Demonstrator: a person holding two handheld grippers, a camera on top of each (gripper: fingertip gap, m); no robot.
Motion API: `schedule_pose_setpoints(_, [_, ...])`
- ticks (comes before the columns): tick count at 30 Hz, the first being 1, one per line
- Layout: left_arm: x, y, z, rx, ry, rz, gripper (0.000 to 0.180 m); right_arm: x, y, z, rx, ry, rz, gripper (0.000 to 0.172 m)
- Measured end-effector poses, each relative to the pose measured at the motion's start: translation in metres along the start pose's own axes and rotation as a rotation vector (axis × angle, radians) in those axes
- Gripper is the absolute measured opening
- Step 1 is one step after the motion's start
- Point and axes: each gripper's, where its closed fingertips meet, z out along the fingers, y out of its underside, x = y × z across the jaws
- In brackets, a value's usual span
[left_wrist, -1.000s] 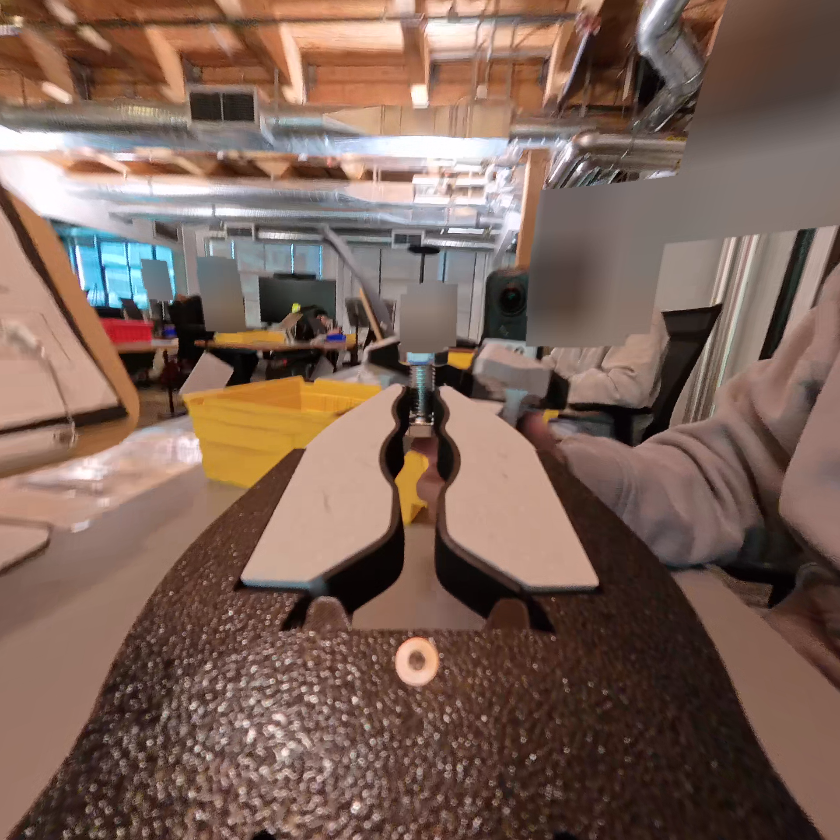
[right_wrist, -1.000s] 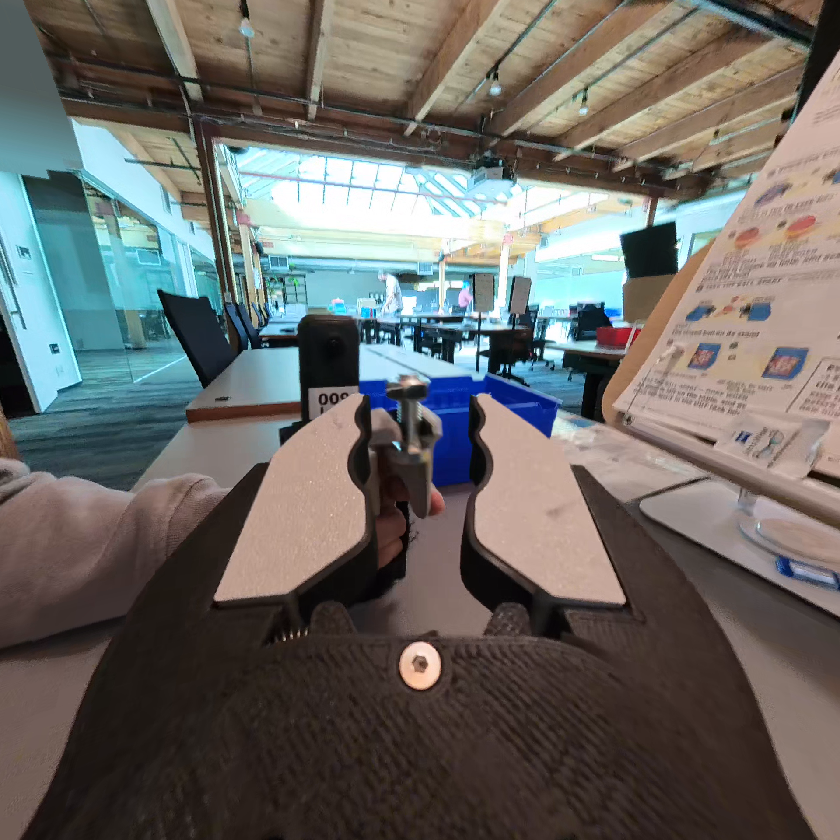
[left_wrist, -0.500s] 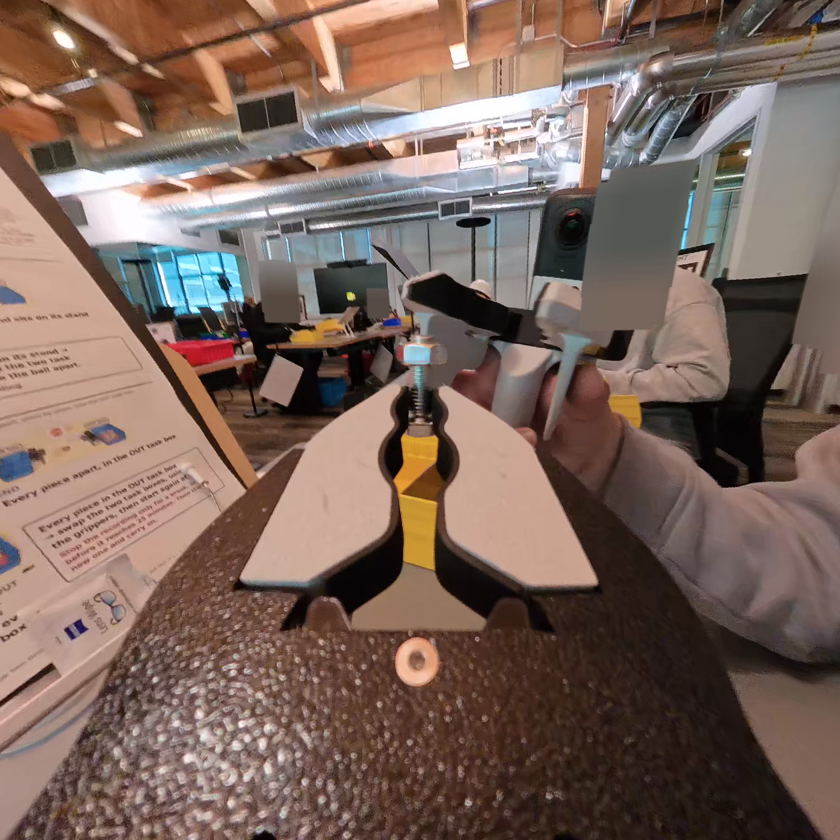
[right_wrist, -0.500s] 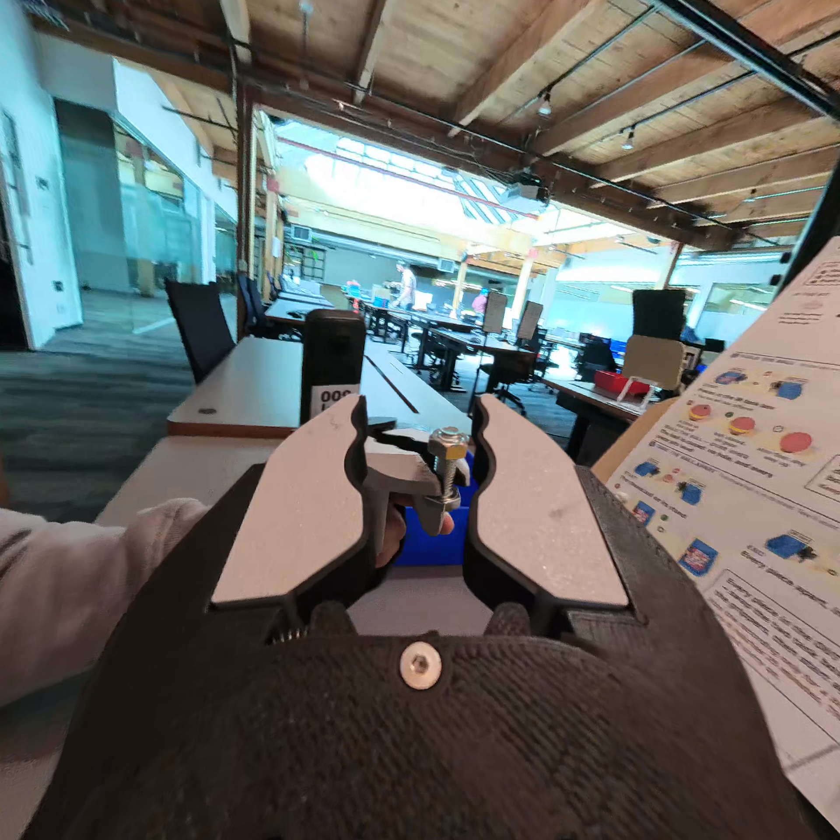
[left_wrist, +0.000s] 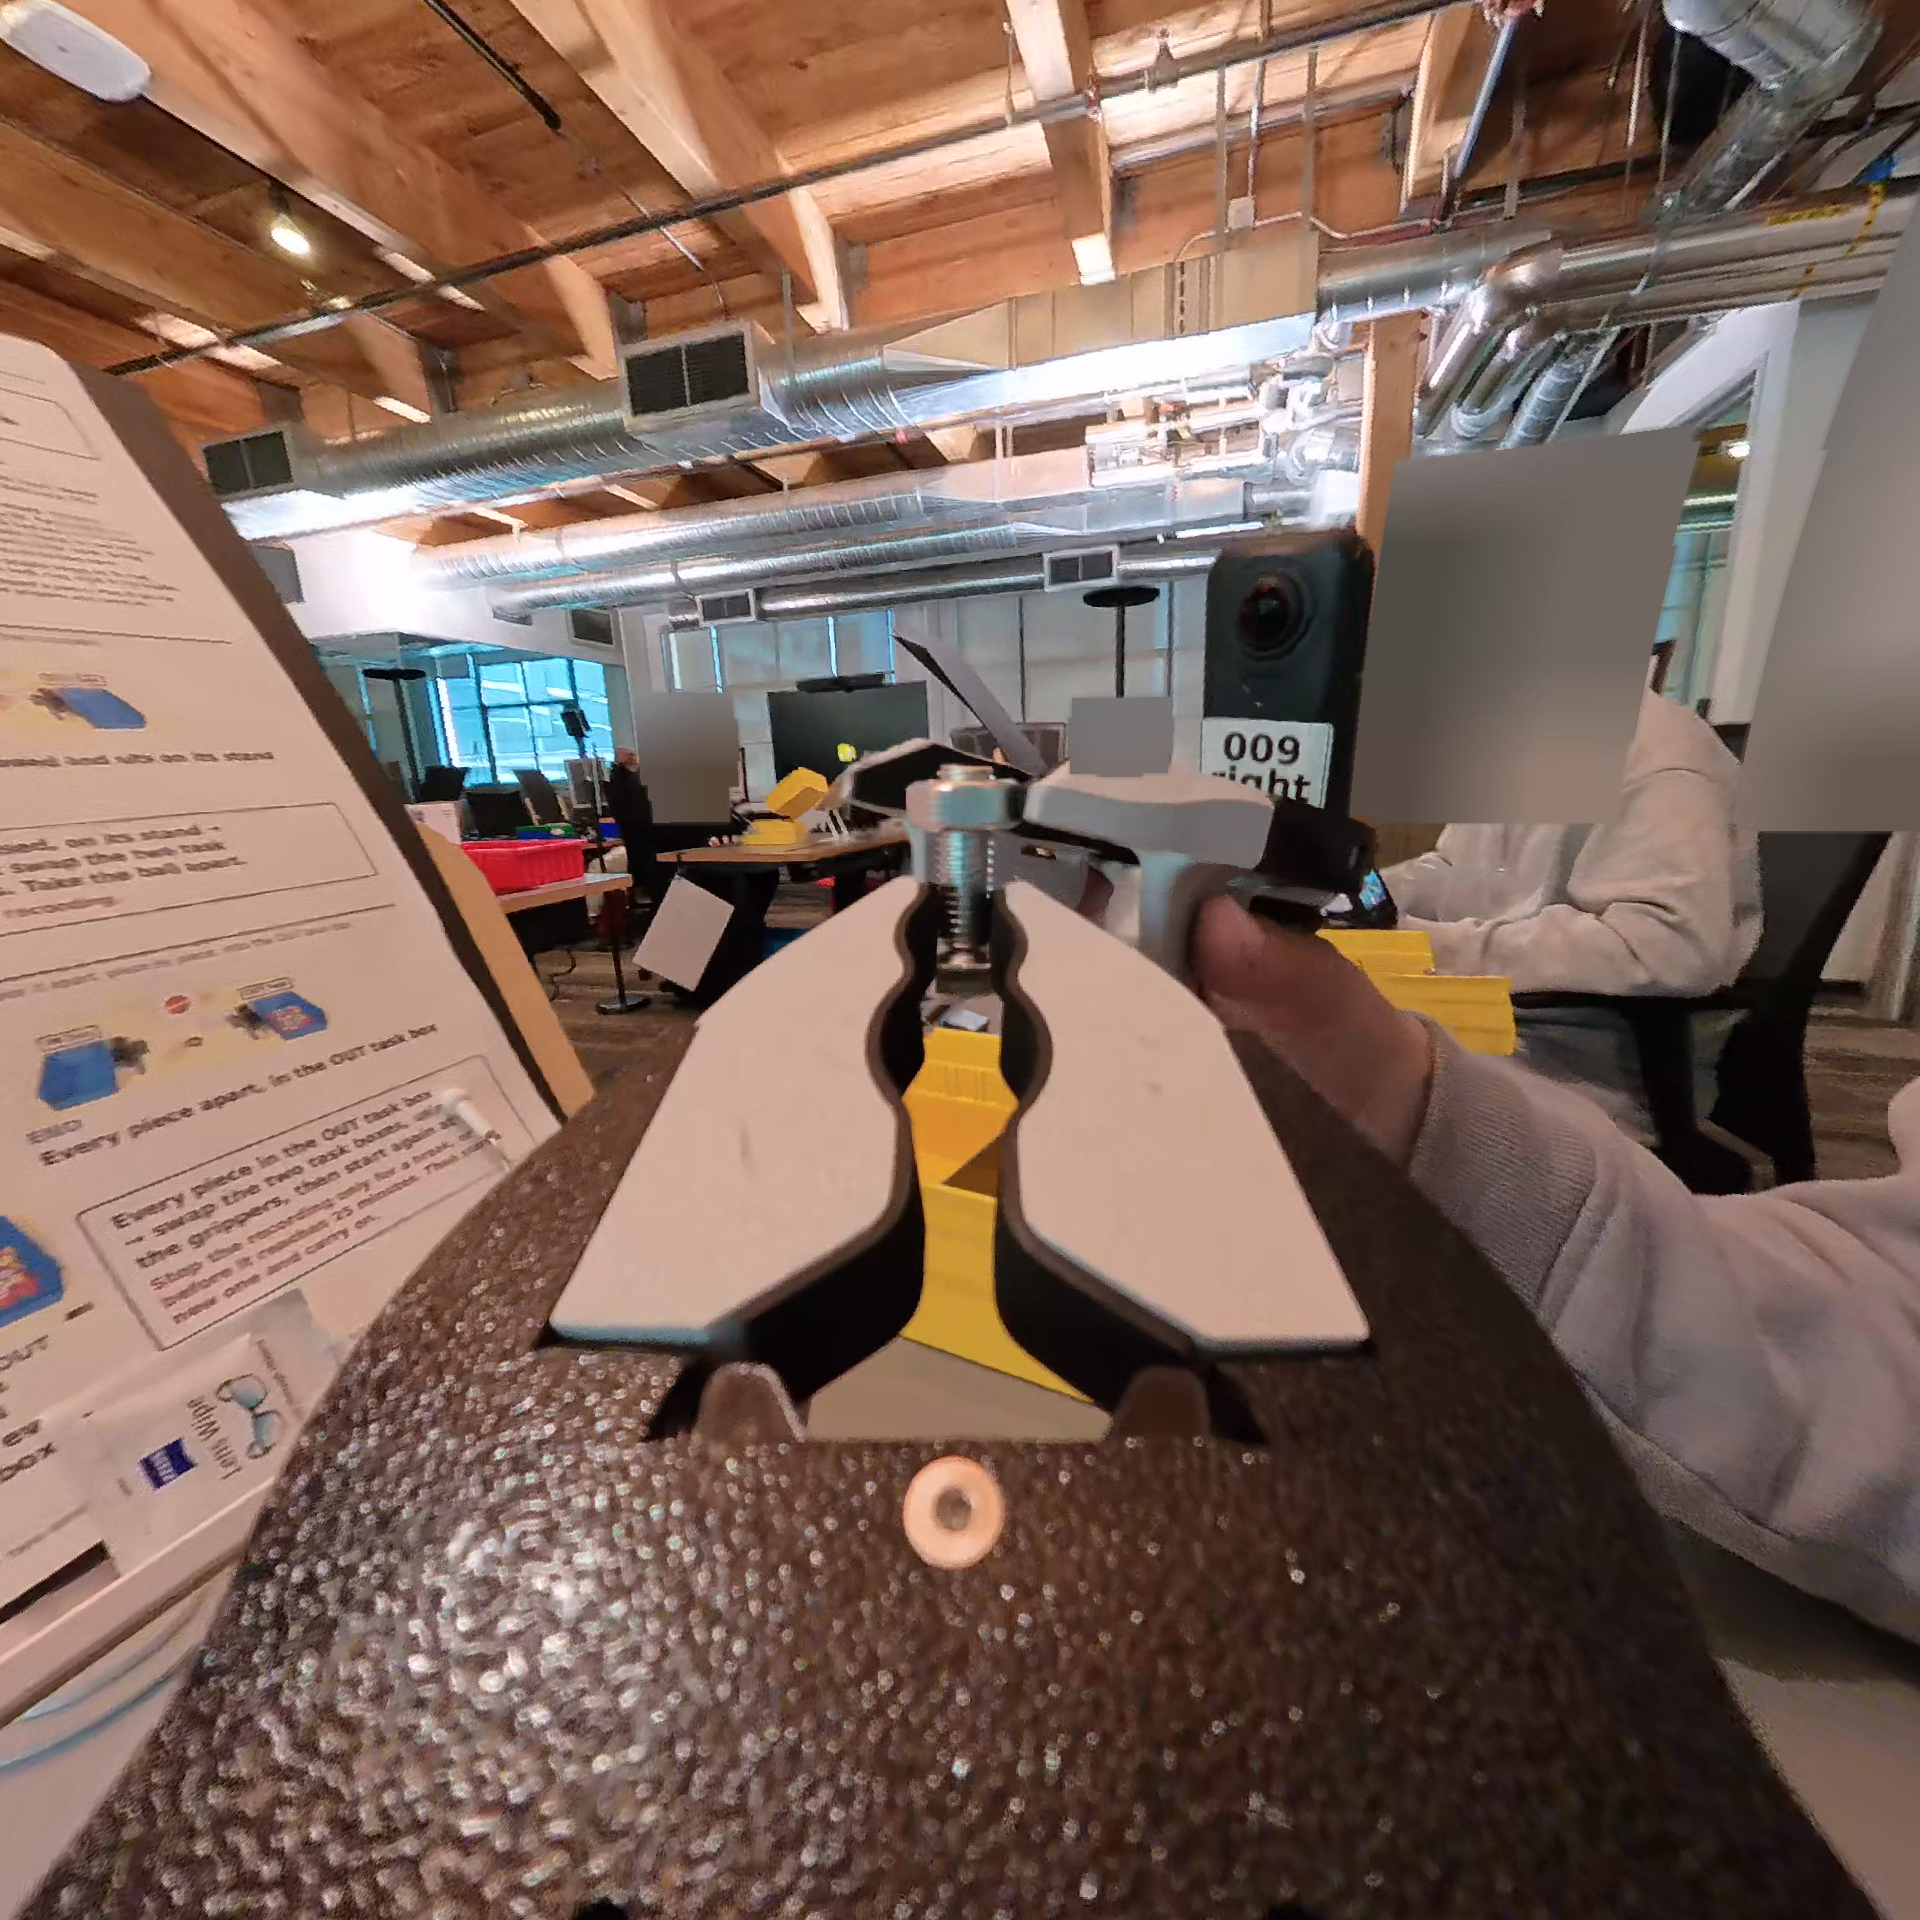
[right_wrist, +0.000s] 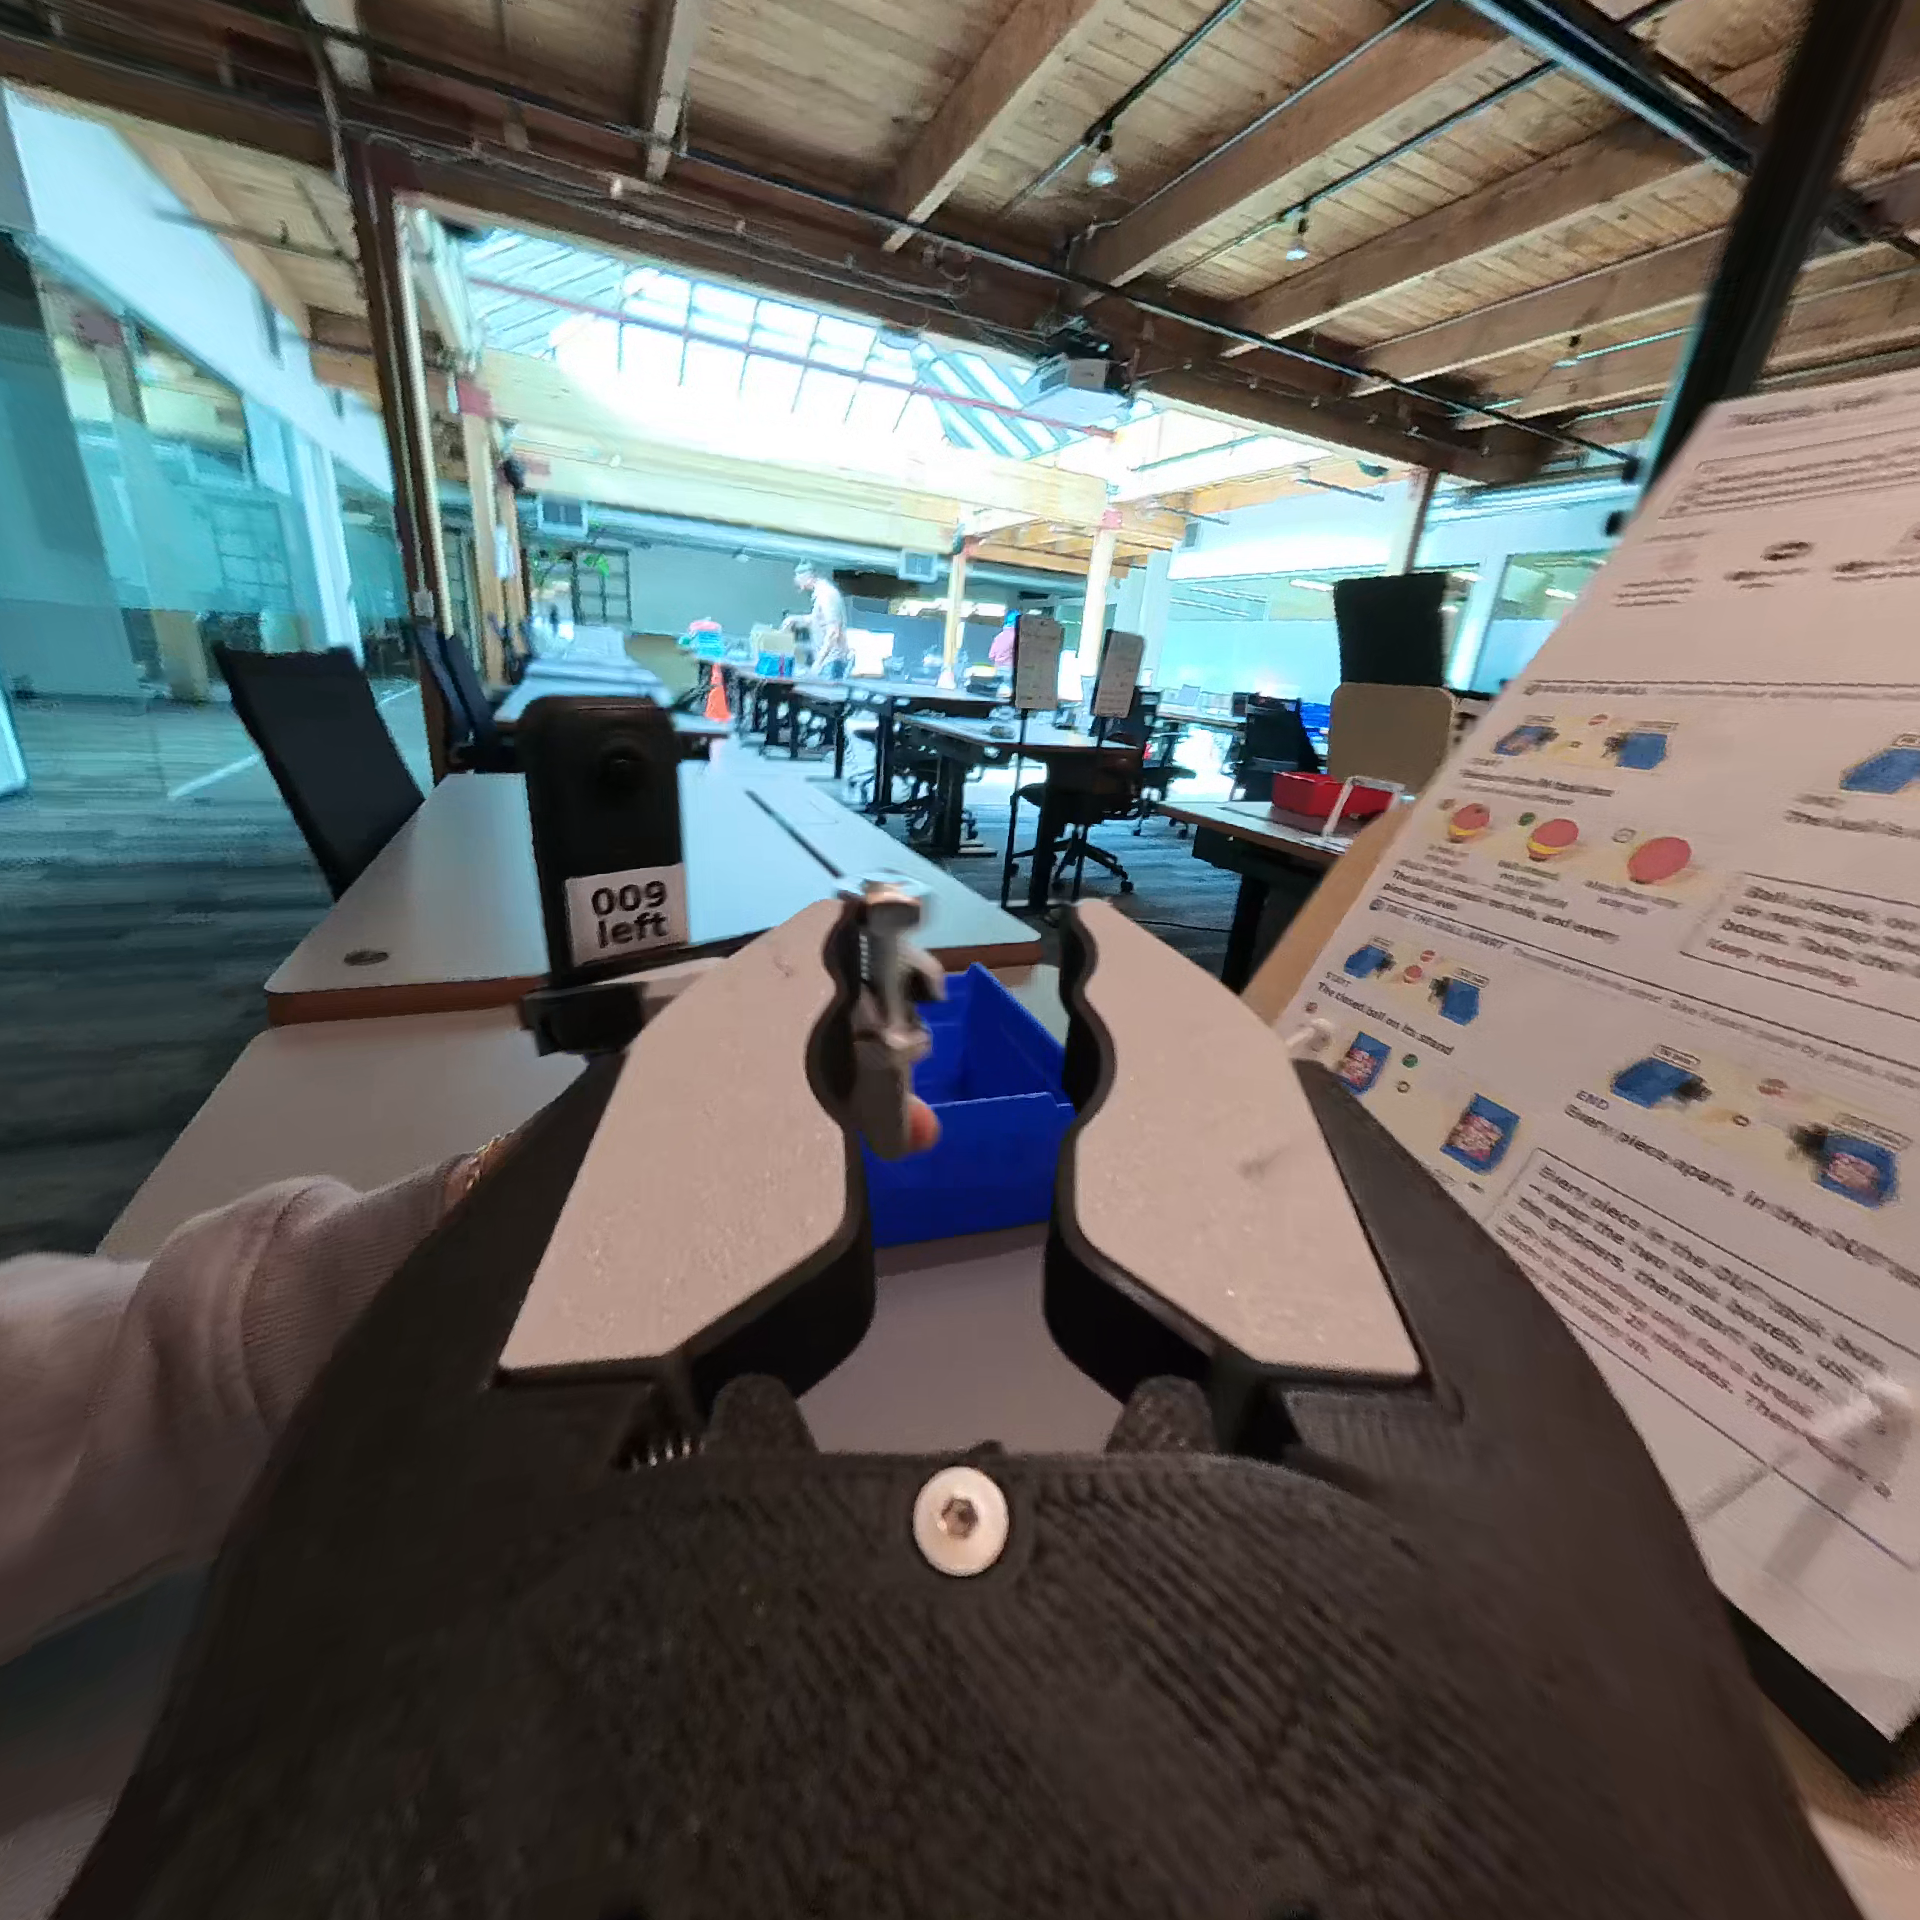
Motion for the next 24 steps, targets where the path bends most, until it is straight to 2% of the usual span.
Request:
schedule_pose_setpoints(1, [0.001,-0.007,-0.003,0.034,0.010,-0.004,0.009,0.017,-0.002,-0.009,0.012,0.076,0.025,0.021])
schedule_pose_setpoints(3, [-0.003,-0.013,-0.008,0.043,-0.013,-0.006,0.009,0.046,-0.006,-0.028,0.052,0.180,0.043,0.028])
schedule_pose_setpoints(5, [-0.008,-0.007,-0.007,-0.013,-0.049,0.032,0.009,0.039,-0.012,-0.032,0.080,0.096,0.088,0.035])
schedule_pose_setpoints(8, [-0.005,-0.004,-0.002,-0.004,-0.044,0.026,0.009,0.006,-0.016,-0.017,0.097,-0.033,0.065,0.038])
schedule_pose_setpoints(11, [-0.002,0.004,0.005,-0.031,-0.047,0.044,0.009,-0.008,-0.001,0.002,0.016,-0.045,0.009,0.041])
schedule_pose_setpoints(16, [0.000,0.009,0.009,-0.036,-0.035,0.035,0.009,-0.007,-0.002,0.005,0.043,-0.030,0.040,0.030])
schedule_pose_setpoints(19, [-0.005,0.011,0.008,-0.039,-0.059,0.021,0.009,0.006,0.005,0.000,0.008,0.006,0.043,0.041])
schedule_pose_setpoints(21, [-0.007,0.003,0.004,0.016,-0.053,-0.006,0.009,0.034,0.003,-0.016,0.011,0.127,0.060,0.025])
schedule_pose_setpoints(22, [-0.009,0.000,0.002,0.023,-0.060,-0.014,0.009,0.050,0.003,-0.027,0.016,0.202,0.050,0.029])
schedule_pose_setpoints(24, [-0.012,0.003,0.001,-0.019,-0.088,0.028,0.009,0.056,0.001,-0.038,0.012,0.195,0.050,0.036])
